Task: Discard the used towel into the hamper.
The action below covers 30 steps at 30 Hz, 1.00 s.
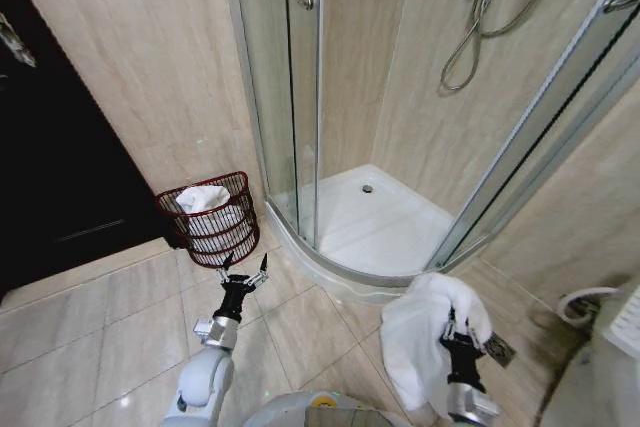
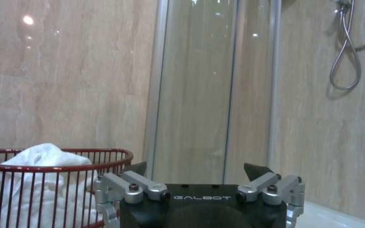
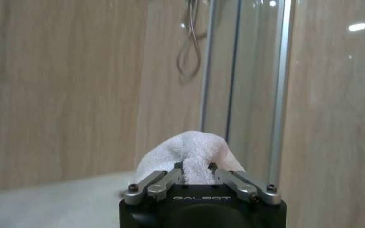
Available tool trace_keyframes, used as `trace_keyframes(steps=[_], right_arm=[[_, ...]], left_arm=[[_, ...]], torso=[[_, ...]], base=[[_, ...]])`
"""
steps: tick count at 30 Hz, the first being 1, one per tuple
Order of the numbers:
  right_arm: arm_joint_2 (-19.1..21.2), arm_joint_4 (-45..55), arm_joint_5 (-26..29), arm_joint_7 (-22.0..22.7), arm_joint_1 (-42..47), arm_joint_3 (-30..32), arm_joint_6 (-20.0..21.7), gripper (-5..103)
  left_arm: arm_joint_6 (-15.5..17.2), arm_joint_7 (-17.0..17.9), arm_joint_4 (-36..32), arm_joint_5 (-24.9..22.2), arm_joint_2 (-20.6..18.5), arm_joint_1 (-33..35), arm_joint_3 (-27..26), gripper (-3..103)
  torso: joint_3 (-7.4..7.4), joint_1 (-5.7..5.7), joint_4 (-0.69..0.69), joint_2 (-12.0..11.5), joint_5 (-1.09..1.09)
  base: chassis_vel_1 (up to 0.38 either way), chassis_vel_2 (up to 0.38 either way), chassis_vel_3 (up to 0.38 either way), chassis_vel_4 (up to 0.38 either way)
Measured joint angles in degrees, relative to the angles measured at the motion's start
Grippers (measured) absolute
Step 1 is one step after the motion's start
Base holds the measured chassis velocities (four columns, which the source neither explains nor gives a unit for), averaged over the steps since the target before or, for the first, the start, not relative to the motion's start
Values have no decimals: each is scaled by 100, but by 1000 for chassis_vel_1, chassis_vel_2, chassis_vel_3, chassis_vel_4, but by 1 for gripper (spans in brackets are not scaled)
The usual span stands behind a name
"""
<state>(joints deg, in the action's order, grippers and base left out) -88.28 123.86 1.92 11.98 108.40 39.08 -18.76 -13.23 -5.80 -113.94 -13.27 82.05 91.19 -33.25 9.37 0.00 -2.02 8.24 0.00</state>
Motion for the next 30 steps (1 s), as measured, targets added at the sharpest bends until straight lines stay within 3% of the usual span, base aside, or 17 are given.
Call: trace_keyframes(steps=[5, 8, 9, 12, 13, 17, 30], right_arm=[[-39, 1075, 40, -113, 16, -79, 542, 12], [-70, 1706, 17, -432, -405, -163, 1284, 12], [-70, 1706, 17, -432, -405, -163, 1284, 12], [12, 2016, 63, -519, -813, -149, 1916, 12], [12, 2016, 63, -519, -813, -149, 1916, 12], [126, 2034, 258, -484, -1094, -163, 2576, 12], [146, 1977, 201, -466, -1311, -263, 2817, 12]], left_arm=[[-2, 11, -116, -104, -20, 129, -86, 100], [-55, 114, -260, -135, 102, 341, -211, 100], [-55, 114, -260, -135, 102, 341, -211, 100], [-38, 148, -342, -141, 167, 373, -232, 100], [-38, 148, -342, -141, 167, 373, -232, 100], [-3, 148, -342, -124, 197, 363, -221, 100], [-6, 148, -318, -112, 187, 372, -202, 100]], torso=[[0, 0, 0, 1, -3], [0, 0, -4, 1, -1], [0, 0, -4, 1, -1], [0, 0, -2, 2, -2], [0, 0, -2, 2, -2], [2, 0, -1, 2, 1], [1, 0, -1, 2, 0]], base=[[0, 0, 0, 0], [0, 0, 0, 0], [0, 0, 0, 0], [0, 0, 0, 0], [0, 0, 0, 0], [0, 0, 0, 0], [0, 0, 0, 0]])
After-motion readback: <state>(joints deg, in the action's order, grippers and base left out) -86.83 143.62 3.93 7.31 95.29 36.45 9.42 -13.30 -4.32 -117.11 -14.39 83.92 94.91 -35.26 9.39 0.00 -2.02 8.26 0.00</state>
